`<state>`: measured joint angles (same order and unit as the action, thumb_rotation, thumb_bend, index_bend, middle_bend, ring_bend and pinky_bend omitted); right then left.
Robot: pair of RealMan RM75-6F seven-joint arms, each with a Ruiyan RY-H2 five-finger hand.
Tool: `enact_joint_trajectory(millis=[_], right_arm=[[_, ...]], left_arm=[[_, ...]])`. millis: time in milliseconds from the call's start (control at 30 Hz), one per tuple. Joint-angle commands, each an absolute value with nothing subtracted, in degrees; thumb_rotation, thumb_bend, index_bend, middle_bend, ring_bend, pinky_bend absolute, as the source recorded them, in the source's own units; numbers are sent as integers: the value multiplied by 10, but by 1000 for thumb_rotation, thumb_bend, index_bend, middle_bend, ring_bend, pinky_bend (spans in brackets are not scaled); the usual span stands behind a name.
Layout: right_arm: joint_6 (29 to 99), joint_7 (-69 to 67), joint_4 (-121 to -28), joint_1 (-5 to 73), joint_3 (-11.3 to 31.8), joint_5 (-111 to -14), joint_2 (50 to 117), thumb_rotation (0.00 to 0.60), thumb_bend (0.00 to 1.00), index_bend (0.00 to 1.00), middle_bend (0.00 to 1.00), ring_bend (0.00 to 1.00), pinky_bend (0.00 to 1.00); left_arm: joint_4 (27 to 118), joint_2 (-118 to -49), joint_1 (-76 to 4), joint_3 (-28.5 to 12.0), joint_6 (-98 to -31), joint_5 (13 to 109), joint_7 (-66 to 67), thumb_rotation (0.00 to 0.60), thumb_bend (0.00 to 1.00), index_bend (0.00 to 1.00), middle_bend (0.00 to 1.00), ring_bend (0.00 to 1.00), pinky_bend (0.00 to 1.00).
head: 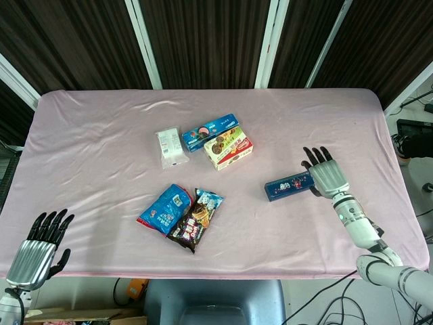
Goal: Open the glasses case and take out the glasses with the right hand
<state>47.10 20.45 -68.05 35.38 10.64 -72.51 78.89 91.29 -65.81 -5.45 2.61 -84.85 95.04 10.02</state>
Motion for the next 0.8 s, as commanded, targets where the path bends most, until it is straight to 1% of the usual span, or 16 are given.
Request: enact_joint_trajectory(millis=[33,200,333,800], right_arm=[[451,228,-679,367,102,-705,794,600,437,357,0,0,0],[434,264,-668,380,94,-678,807,600,444,364,0,0,0],[428,280,-657,389,90,-659,819,600,477,382,0,0,0],[423,316,-652,409,77,-616,835,600,481,401,0,0,0]], left_arm=[[914,-659,-55,27,-847,951,103,600,406,0,0,0,0],[914,-660,-54,27,-849,951,105,600,407,0,0,0,0],[914,-661,-56,26,-847,950,107,600,406,0,0,0,0],[913,-660,-57,26,-848,948,104,600,406,0,0,0,0]])
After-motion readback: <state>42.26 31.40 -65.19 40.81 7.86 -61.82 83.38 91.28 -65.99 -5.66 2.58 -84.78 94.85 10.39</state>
